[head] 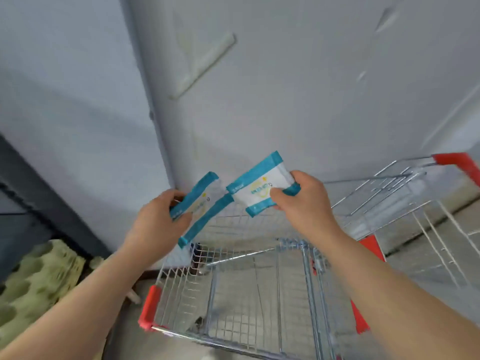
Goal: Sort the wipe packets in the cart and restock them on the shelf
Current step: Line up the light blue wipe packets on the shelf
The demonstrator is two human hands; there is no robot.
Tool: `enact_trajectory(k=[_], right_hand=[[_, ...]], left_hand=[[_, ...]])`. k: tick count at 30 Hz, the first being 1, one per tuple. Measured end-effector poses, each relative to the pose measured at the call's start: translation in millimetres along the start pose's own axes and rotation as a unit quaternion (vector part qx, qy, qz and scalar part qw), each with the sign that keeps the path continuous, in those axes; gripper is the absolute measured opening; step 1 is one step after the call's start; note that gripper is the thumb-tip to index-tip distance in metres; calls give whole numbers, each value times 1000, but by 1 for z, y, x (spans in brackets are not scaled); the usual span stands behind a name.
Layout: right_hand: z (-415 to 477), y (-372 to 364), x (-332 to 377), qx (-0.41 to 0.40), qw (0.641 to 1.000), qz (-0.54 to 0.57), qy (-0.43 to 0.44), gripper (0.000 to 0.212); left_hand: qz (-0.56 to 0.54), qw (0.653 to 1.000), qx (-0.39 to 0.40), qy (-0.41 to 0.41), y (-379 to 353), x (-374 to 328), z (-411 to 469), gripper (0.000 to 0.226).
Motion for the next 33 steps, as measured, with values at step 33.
enact_trajectory(k=[33], right_hand=[[-308,-292,515,277,921,271,41,28]], left_hand=[[-17,959,-245,144,647,218,-123,35]])
Point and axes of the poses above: each hand's wrist, its own z-axis towards the middle knuckle, its own y-axis out of the back of the hand, x = y × z, the point moved 1 cm from there along z, towards the middle knuckle, and after that the axes turned 10 degrees about -x, right-handed, at the moved point
